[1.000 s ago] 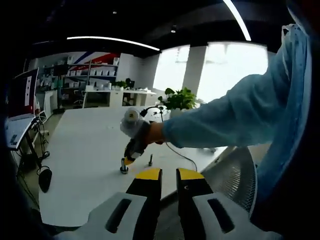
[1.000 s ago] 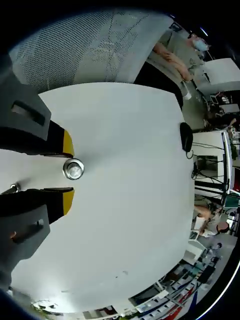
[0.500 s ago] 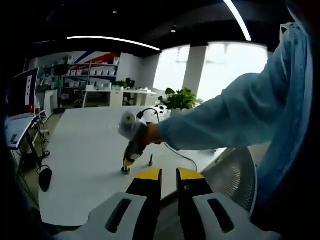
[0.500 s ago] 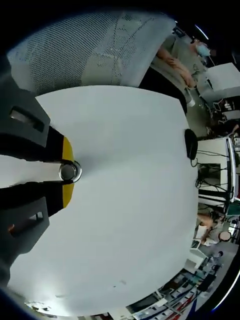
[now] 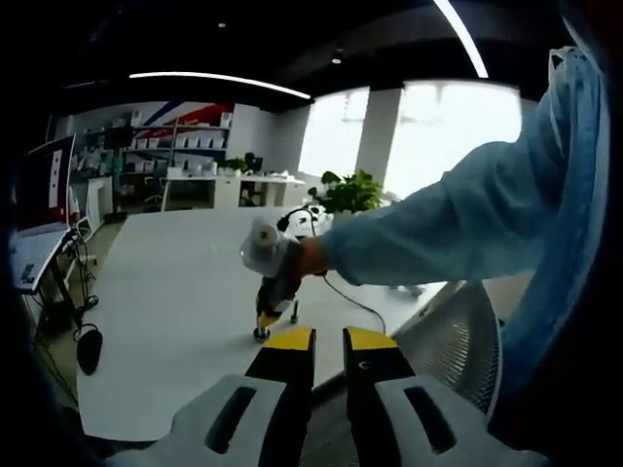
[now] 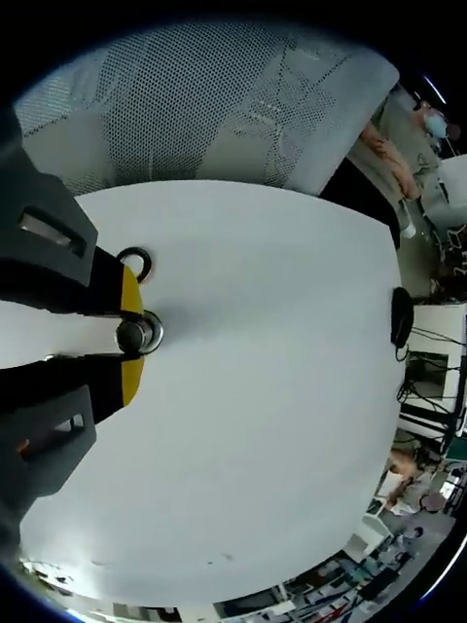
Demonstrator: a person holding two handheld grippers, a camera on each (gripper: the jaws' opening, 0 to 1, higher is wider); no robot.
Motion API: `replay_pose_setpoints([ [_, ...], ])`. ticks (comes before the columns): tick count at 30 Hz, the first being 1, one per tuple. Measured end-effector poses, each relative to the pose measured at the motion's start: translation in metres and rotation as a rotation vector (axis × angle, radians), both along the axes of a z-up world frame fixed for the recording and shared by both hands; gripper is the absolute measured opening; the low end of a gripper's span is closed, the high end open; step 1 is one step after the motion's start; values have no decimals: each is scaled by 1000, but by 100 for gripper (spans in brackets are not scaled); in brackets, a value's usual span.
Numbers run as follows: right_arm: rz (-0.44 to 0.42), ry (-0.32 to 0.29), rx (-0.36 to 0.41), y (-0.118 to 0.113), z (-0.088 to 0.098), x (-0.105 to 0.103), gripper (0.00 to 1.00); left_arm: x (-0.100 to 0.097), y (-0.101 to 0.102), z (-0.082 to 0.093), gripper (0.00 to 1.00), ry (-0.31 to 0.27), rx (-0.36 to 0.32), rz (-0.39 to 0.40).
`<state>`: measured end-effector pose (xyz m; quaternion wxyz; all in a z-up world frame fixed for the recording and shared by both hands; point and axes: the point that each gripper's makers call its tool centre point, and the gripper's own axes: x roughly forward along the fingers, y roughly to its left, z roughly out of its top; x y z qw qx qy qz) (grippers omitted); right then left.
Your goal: Place the washer onto the threaded stud by aligning its center hole with the stud, sliding it down to the base, and recovering from edge contact or off-axis alignment until the washer reaches the visible bottom stop.
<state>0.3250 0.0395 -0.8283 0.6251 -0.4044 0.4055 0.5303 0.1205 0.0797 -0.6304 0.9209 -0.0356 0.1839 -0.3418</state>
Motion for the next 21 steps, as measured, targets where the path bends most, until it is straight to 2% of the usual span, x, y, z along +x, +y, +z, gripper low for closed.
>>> replay_pose_setpoints([
  [2,-26,1,36,3,8,0,29,0,0,0,9,0,-1,0],
  [6,-52,-4,53,-2,23,0,30,0,0,0,9,-2,2,-1],
  [11,-143,32,61,-13,26,-12,33,0,0,1,9,-6,-1,2],
  [15,-237,109,82,-17,17,-33,32,0,0,1,9,-11,-3,-1],
  [19,-292,205,56,-20,-2,-56,32,0,0,2,9,-16,-5,-2],
  [21,-303,221,42,-22,-14,-61,31,-1,0,3,9,-19,-8,-2],
])
